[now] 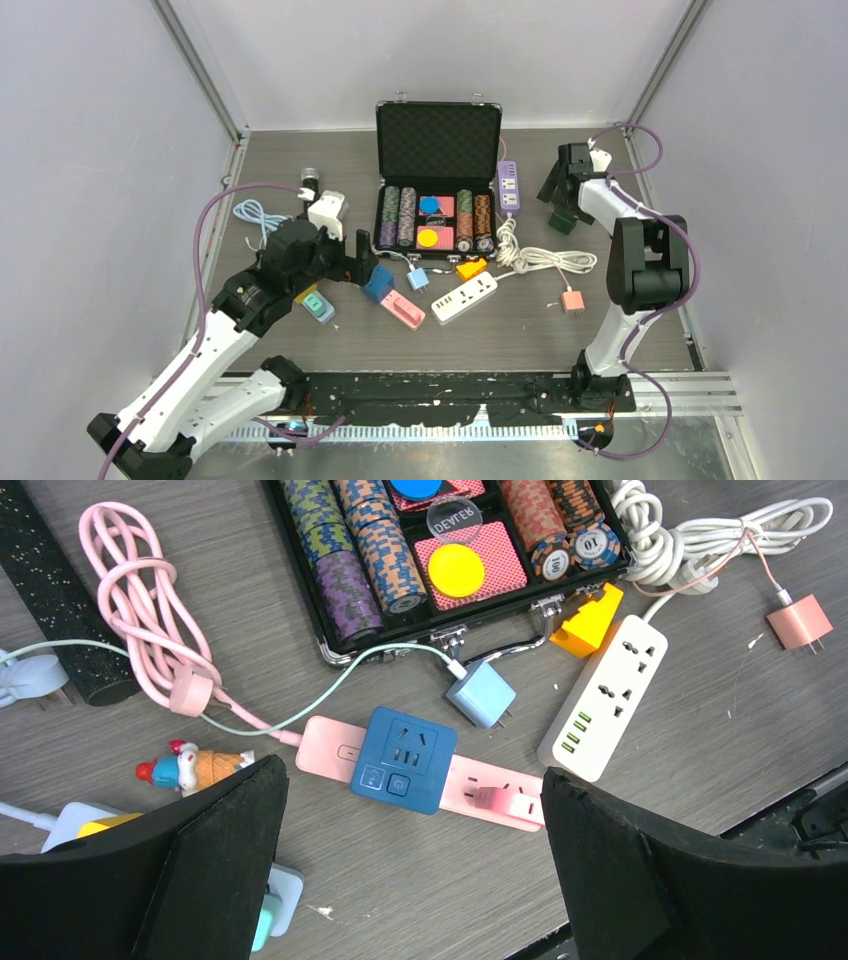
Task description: Insert the plug
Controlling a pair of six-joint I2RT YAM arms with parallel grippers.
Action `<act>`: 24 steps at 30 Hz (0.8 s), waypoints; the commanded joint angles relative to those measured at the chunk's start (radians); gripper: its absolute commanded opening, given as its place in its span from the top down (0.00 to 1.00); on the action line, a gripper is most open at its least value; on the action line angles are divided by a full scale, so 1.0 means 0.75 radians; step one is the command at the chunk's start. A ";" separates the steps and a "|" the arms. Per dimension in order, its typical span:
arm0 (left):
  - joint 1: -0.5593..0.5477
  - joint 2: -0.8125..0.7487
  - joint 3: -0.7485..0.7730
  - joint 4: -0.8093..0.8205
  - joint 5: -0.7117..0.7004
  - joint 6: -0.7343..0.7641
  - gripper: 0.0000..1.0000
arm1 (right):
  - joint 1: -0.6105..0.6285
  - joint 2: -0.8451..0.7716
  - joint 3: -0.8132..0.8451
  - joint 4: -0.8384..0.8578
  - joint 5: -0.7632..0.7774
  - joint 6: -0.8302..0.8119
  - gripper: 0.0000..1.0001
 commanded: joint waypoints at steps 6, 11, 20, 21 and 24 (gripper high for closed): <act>0.003 0.046 0.044 0.083 -0.025 -0.011 0.04 | -0.039 0.039 0.048 0.025 -0.056 -0.012 0.26; 0.002 0.058 0.049 0.086 -0.002 -0.015 0.04 | -0.038 -0.069 -0.008 0.082 -0.101 -0.030 0.58; 0.002 0.029 0.042 0.108 0.038 -0.030 0.04 | 0.002 -0.422 -0.179 0.253 -0.476 -0.061 0.62; 0.002 0.024 0.040 0.115 0.045 -0.034 0.04 | 0.015 -0.453 -0.196 0.289 -0.510 -0.069 0.62; 0.003 -0.008 0.048 0.157 0.075 -0.070 0.06 | 0.144 -0.627 -0.283 0.397 -0.579 -0.098 0.62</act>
